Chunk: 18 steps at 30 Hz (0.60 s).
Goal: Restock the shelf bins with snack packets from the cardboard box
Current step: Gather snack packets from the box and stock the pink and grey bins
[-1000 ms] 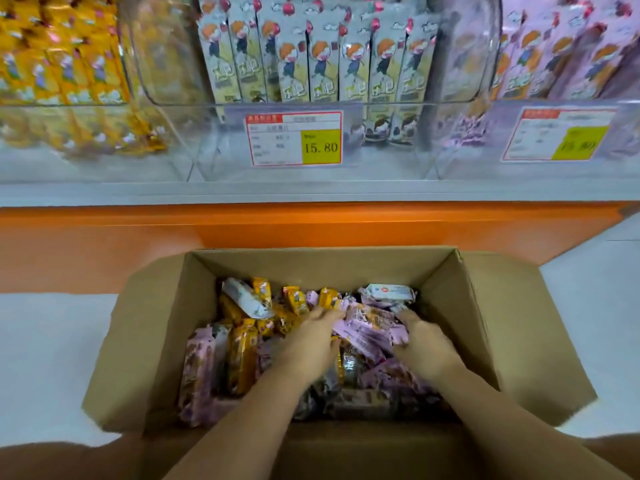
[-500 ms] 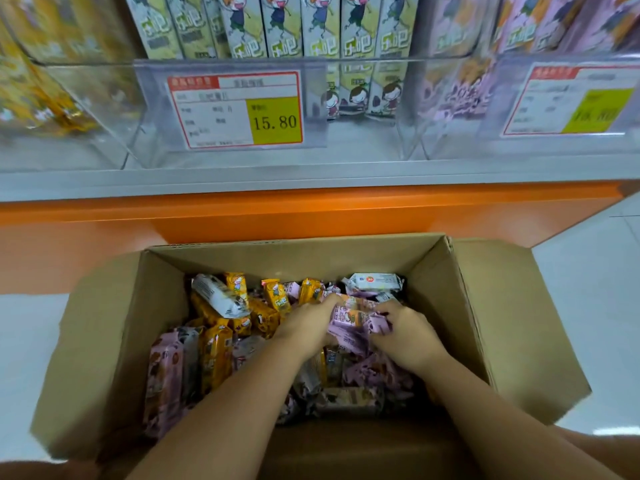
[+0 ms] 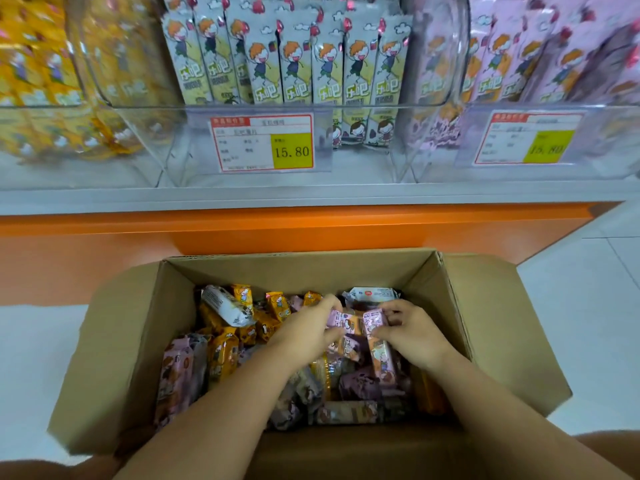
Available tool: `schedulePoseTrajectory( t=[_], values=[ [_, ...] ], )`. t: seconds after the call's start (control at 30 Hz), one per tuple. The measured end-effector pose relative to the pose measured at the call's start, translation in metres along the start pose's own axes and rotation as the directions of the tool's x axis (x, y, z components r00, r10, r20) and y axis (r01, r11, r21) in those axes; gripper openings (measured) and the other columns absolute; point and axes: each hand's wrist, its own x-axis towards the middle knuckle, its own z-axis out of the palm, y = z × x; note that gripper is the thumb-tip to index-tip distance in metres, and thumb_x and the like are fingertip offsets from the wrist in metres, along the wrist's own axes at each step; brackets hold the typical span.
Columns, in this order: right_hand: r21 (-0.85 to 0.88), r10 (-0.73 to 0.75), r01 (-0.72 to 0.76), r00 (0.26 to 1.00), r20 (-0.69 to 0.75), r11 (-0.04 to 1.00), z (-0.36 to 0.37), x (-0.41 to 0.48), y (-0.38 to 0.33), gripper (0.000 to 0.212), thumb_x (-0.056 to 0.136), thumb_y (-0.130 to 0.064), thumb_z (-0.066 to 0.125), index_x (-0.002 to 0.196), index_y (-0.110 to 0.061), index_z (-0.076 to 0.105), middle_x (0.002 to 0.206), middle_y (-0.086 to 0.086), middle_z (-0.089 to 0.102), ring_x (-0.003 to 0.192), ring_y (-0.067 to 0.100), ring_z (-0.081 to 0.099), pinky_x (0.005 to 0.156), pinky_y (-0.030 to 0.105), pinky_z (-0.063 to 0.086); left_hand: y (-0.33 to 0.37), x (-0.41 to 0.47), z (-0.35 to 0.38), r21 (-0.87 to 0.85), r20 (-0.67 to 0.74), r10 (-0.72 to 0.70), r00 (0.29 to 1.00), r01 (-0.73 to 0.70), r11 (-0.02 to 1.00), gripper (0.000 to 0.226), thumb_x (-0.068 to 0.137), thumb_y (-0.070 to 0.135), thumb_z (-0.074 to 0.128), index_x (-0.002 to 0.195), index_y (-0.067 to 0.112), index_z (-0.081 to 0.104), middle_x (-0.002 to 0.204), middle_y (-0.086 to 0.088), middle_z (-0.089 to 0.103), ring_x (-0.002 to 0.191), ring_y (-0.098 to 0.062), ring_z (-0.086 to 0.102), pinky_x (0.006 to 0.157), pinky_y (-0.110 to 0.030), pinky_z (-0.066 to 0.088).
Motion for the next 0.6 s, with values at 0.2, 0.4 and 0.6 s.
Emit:
schedulePoseTrajectory(
  t=[0.2, 0.4, 0.6],
  values=[
    [0.116, -0.138, 0.148, 0.987, -0.086, 0.982, -0.018, -0.027, -0.037, 0.034, 0.080, -0.005, 0.072, 0.109, 0.000, 0.055, 0.095, 0.007, 0.066, 0.077, 0.014, 0.065, 0.072, 0.025, 0.051, 0.012, -0.036, -0.044, -0.303, -0.093, 0.033, 0.995, -0.060, 0.951, 0.021, 0.095, 0.035, 0.055, 0.109, 0.032, 0.040, 0.101, 0.004, 0.048, 0.086, -0.019, 0.055, 0.084, -0.038, 0.051],
    [0.067, -0.387, 0.401, 0.908, -0.158, 0.914, -0.060, -0.077, -0.098, 0.032, 0.080, -0.005, 0.072, 0.108, -0.006, 0.058, 0.100, 0.009, 0.071, 0.080, 0.013, 0.067, 0.071, 0.019, 0.053, 0.049, -0.080, -0.084, -0.355, -0.128, 0.152, 0.980, -0.189, 0.916, 0.023, 0.094, 0.025, 0.058, 0.102, 0.039, 0.042, 0.098, -0.012, 0.055, 0.076, -0.024, 0.058, 0.074, -0.048, 0.056],
    [-0.250, -0.590, 0.589, 0.803, 0.077, 0.769, -0.096, -0.144, -0.137, 0.037, 0.088, -0.016, 0.067, 0.122, -0.026, 0.060, 0.108, -0.011, 0.059, 0.097, 0.010, 0.063, 0.086, 0.027, 0.051, 0.089, -0.114, -0.124, -0.256, -0.192, 0.291, 0.937, -0.334, 0.907, 0.023, 0.092, 0.025, 0.061, 0.102, 0.039, 0.045, 0.097, 0.013, 0.052, 0.086, -0.015, 0.049, 0.080, -0.033, 0.046]
  ],
)
